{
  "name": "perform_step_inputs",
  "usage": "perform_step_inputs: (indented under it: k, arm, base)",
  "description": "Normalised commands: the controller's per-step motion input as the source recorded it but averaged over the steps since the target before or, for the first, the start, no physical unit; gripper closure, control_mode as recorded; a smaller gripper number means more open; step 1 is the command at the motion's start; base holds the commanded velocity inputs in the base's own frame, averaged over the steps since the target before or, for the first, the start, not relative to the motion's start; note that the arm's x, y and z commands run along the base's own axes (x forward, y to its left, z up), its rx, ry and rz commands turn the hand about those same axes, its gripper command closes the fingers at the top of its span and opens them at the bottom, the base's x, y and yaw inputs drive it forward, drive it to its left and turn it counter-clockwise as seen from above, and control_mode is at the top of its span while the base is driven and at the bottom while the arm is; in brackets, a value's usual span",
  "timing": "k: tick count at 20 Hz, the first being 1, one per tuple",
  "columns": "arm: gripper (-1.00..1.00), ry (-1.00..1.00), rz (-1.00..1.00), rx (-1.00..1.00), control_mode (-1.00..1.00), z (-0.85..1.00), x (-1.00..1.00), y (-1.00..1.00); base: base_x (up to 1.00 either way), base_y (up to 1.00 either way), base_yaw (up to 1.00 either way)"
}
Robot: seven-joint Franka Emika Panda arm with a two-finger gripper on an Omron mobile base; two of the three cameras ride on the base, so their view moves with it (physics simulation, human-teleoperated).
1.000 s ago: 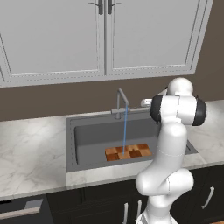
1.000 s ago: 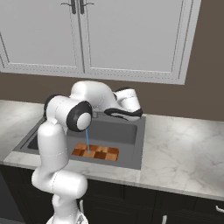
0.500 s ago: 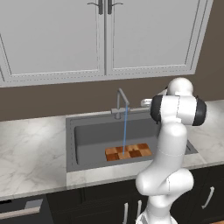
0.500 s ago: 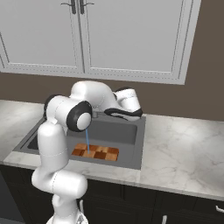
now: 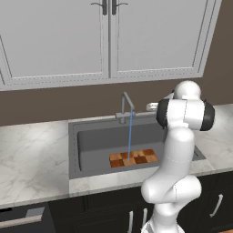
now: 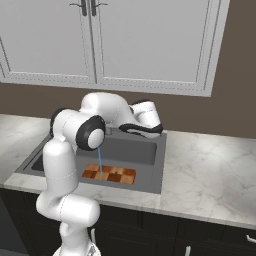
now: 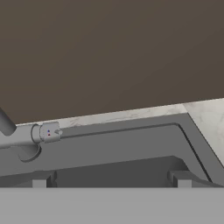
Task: Turn on the sink faucet with hot water and rinse the cutting board for ten seconds, then turn off the faucet. Push the cutting board to reach the water if necessary.
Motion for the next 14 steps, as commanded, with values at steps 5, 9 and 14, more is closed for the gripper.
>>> perform_step_inputs:
  k: [5,9,14]
  arm:
    - [-1.0,0.0,0.0,0.0,-1.0,0.0,0.08,0.0]
    - [-1.0,0.0,0.0,0.0,-1.0,-0.01,0.17,0.0]
    - [-1.0,0.0,0.0,0.0,-1.0,-0.03,0.15,0.0]
  base:
    - [0.0,0.0,0.0]
    - [0.0,0.0,0.0]
    - [0.0,0.0,0.0]
